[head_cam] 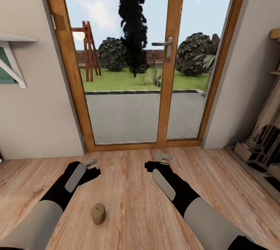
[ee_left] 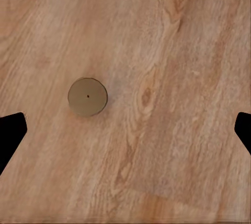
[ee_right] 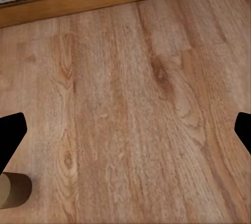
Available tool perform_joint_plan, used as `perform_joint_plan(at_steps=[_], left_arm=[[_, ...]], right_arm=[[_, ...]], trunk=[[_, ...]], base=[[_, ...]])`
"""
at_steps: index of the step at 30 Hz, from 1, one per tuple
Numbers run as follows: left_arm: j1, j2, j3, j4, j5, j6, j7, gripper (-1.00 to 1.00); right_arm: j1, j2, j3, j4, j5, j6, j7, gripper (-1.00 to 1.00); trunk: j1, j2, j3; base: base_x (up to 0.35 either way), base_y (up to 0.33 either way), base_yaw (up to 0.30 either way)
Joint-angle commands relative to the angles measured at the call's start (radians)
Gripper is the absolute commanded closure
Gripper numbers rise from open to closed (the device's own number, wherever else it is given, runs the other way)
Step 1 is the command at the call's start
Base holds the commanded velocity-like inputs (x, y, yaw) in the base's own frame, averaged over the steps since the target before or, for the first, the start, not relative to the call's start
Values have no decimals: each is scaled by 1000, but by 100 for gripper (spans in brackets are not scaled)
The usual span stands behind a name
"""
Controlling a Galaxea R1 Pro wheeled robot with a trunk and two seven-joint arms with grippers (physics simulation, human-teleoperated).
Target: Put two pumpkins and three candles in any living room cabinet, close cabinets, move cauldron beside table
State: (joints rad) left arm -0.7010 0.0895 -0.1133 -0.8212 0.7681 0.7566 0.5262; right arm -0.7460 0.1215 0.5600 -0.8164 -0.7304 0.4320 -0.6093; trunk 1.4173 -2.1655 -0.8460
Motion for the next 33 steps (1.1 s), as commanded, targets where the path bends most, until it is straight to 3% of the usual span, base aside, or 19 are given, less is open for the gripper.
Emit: perform_joint_plan(at_steps=[1, 6, 10, 14, 19, 20, 33], left_arm=[[-18, -2, -3, 38, 10, 0, 10, -100], [-76, -31, -3, 219, 6, -16, 0, -100], [-82, -39, -7, 360, 6, -164, -13, -100], [-83, -35, -12, 379, 3, -199, -44, -100], [-83, -32, -26, 379, 1, -209, -57, -100], [-83, -32, -27, 376, 1, -210, -57, -100], [-83, -22, -31, 379, 1, -244, -63, -100]], right_arm=[[-1, -1, 3, -1, -7, 4, -11, -100], [-1, -3, 0, -1, -8, 10, -15, -100], [-1, -3, 0, -4, -10, 14, -14, -100], [-1, -3, -1, -83, -11, 16, -14, -100], [4, -14, -9, -424, -25, 118, -15, -100], [5, -15, -10, -451, -24, 134, -15, -100], [7, -19, -12, -500, -23, 161, -15, -100]], trunk=[[0, -1, -1], [0, -1, -1], [0, -1, -1], [0, -1, -1], [0, -1, -1], [4, -8, -4], [54, -99, -45]], base=[[0, 0, 0], [0, 0, 0], [0, 0, 0], [0, 0, 0], [0, 0, 0], [0, 0, 0], [0, 0, 0]])
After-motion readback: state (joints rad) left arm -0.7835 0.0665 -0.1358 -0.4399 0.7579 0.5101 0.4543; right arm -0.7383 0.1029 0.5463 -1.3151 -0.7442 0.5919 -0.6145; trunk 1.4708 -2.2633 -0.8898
